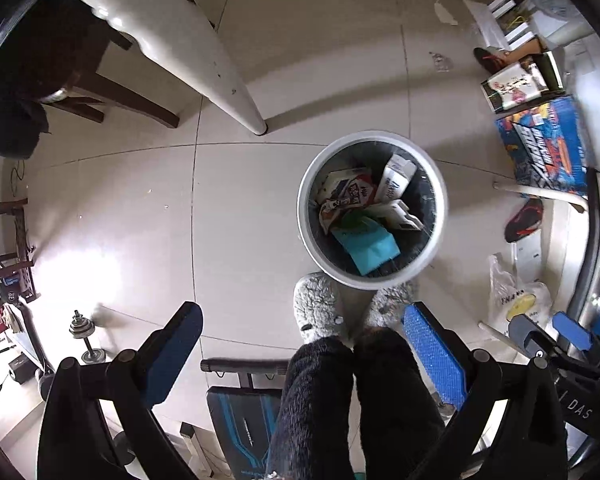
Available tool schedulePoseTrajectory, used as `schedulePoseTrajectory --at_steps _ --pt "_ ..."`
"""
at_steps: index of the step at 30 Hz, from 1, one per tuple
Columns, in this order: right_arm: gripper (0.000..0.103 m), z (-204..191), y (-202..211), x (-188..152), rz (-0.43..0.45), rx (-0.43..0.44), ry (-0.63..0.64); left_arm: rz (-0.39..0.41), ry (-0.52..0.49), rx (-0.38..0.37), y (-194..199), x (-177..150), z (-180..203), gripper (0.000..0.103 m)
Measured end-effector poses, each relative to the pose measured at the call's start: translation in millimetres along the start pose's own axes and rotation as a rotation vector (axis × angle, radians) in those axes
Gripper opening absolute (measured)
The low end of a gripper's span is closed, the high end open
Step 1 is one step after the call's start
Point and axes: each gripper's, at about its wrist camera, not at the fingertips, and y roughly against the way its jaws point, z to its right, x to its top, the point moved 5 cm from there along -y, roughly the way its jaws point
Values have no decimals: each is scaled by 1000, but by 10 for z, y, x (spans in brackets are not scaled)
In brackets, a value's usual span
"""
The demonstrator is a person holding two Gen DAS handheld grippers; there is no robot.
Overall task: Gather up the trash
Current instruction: 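Carry wrapper and leaflet over the white bin and open both tools to drop them, then grasp the torn white paper box with the left tool while the right tool grasps the blue snack bag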
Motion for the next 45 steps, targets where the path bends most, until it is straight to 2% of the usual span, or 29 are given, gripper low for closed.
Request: schedulePoseTrajectory --at_steps 10,16,20,25,29,32,35,36,38,40,41,42,43,45 --pt "103 -209 1256 -374 43 1 11 56 7 -54 1130 -370 -138 103" --pt "103 -467 2046 -579 77 19 25 108 -10 -72 1753 -519 -209 103" --pt "103 -629 2577 -599 110 76 6 180 -21 -44 2194 -425 -217 103" --pt "103 -692 3184 -308 203 132 -39 335 -23 -23 2835 49 -99 103" --pt "103 -622 3689 250 281 140 -55 459 -24 41 3291 673 123 103" --pt "103 -500 3989 765 331 125 -59 486 -10 41 3503 1096 299 103" --pt "103 -292 4195 1303 353 124 -84 487 11 7 3661 1667 608 103" --pt "103 -170 4287 1597 361 125 -98 483 23 -6 3706 1879 724 103" --pt "103 31 4369 2010 370 123 -116 454 61 -51 3777 2308 957 103" --pt "103 263 4454 2540 365 111 -145 403 121 -132 3838 2791 1205 103" --pt "103 417 4512 2871 364 104 -160 366 156 -182 3832 3062 1348 103" --pt "103 526 4540 3093 366 90 -169 340 175 -207 3834 3204 1448 103" --pt "103 635 4564 3313 367 75 -175 291 203 -250 3782 3498 1619 103" --pt "103 915 4605 3848 361 50 -201 220 240 -299 3687 3896 1874 103"
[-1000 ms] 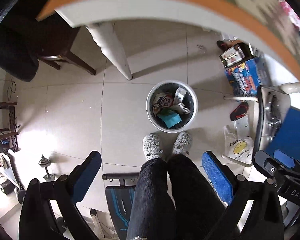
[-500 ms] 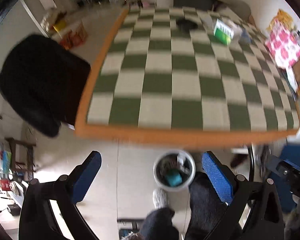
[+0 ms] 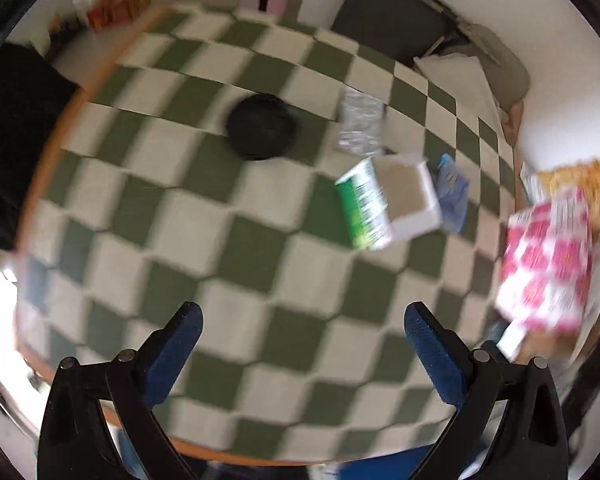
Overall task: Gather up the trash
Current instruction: 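Grasp the torn white paper box with the left tool while the right tool grasps the blue snack bag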
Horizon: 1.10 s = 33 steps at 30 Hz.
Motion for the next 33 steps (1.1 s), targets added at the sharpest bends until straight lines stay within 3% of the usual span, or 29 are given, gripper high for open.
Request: schedulePoseTrajectory --at_steps 3,6,11,13,14,15,16,18,21,24,30,33 --pt "103 207 -233 582 -10 -26 -20 -79 62 -16 -391 372 356 103" --pt "103 398 -506 1041 -25 -52 -49 -144 95 18 -782 630 597 103" --pt "103 563 -829 1383 -66 -37 -111 -214 119 48 -1211 809 819 102" --pt "103 554 -921 1425 -79 -30 -115 -234 89 101 -1355 814 862 102" --pt "103 539 -958 1450 -82 -29 -113 -236 73 121 -1385 815 863 97" --pt "103 512 -1017 1498 -86 -28 -107 -221 43 148 -1395 806 850 90" --pt "103 470 -1075 1546 -91 -28 -97 -210 15 174 -1390 801 833 77" --pt "103 351 -1160 1626 -96 -17 -81 -189 -52 196 -1355 788 796 76" --pt "103 97 -1285 1763 -93 3 -47 -121 -137 302 -1228 812 623 76" --pt "103 -204 -1450 1865 -113 8 -2 -89 -177 361 -1175 856 493 76" --pt "103 -619 -1733 1965 -142 -25 70 -59 -194 360 -1100 867 418 75" --pt "87 -721 -1848 1996 -149 -48 90 -45 -207 360 -1084 861 440 75"
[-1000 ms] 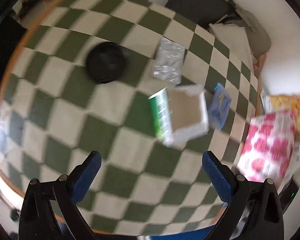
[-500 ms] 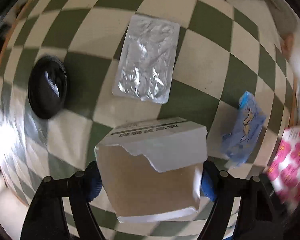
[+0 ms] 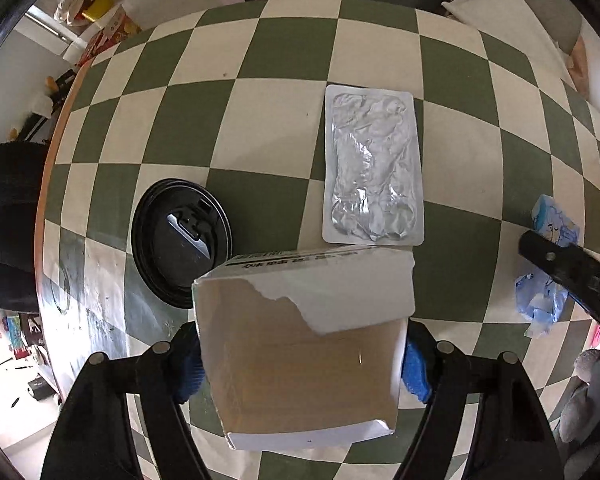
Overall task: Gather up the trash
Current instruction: 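Grasp the torn white paper box with the left tool while the right tool grasps the blue snack bag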
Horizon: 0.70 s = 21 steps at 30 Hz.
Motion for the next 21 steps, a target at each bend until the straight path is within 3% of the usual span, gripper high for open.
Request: schedulePoseTrajectory --at_steps 1,3,5,6,14,21 --pt "76 -11 -20 1 -5 -9 6 3 -2 1 5 30 7 75" --pt "72 -48 -40 -4 -1 -23 20 16 -11 3 79 42 -20 75" --pt "53 -114 -6 -22 23 -38 51 33 -20 3 148 9 -29 75" --pt "50 -137 14 -51 27 -40 60 42 -25 1 187 -16 -29 75" --pt "47 -176 366 -437 76 8 75 137 -66 -34 597 -358 -36 75" --pt "47 -201 885 -1219 151 40 117 231 -103 -111 982 -973 -367 75"
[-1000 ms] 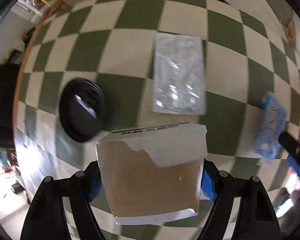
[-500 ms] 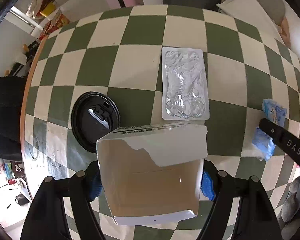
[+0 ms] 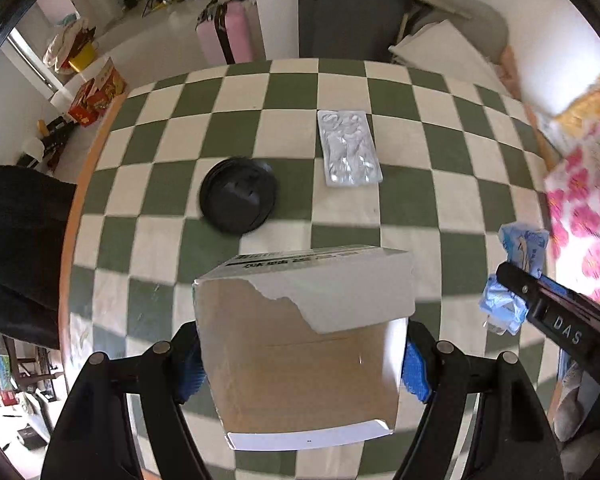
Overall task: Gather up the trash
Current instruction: 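Grasp the torn white paper box with the left tool while the right tool grasps the blue snack bag, then carry box and bag over the white bin and open both tools to drop them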
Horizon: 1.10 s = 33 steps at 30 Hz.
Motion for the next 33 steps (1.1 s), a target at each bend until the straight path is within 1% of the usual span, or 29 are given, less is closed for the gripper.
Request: schedulePoseTrajectory --at_steps 1,2,3,4,7,8,10,11,13,14,15,16,17,19,23,25,27,29,33 --pt "47 5 98 -118 7 6 5 13 -3 -12 93 -125 -62 75" --pt "47 -43 212 -300 19 11 10 28 -4 -21 186 -256 -135 75" --pt "47 -53 337 -488 30 16 14 38 -6 -28 203 -321 -222 75" --pt "47 -18 442 -612 39 19 17 55 -12 -37 301 -467 -295 75" --pt "47 -79 776 -1168 78 21 28 95 -33 -64 532 -878 -512 75" --pt "47 -141 884 -1414 91 29 21 104 -39 -72 584 -1008 -591 75" --pt "47 -241 1026 -1757 108 46 9 115 -54 -96 708 -1345 -771 75" --pt "47 -317 1125 -2017 123 49 1 115 -59 -103 738 -1455 -829 75" --pt "47 -445 1254 -2439 140 58 -11 106 -77 -124 797 -1781 -989 75" --pt "47 -484 1282 -2590 141 59 -15 92 -88 -136 809 -1979 -1078 75" --pt "47 -553 1336 -2877 143 64 -30 80 -94 -144 805 -2103 -1127 75" --pt "47 -590 1352 -3031 141 66 -35 58 -98 -156 791 -2295 -1210 75" --pt "47 -647 1375 -3318 133 68 -48 43 -96 -161 765 -2410 -1260 75" --pt "47 -696 1365 -3683 108 79 -71 -19 -89 -181 685 -2788 -1401 75" --pt "47 -689 1220 -4550 11 88 -115 -131 -83 -203 439 -3378 -1547 75" --pt "47 -623 1058 -4888 -36 85 -133 -198 -64 -207 188 -3676 -1617 75" --pt "47 -558 822 -5156 -91 89 -147 -268 -33 -215 -144 -3930 -1666 75" --pt "47 -490 547 -5397 -139 93 -162 -324 -5 -220 -481 -4114 -1687 75" --pt "47 -316 -285 -5819 -254 143 -217 -429 42 -227 -1381 -4401 -1637 75"
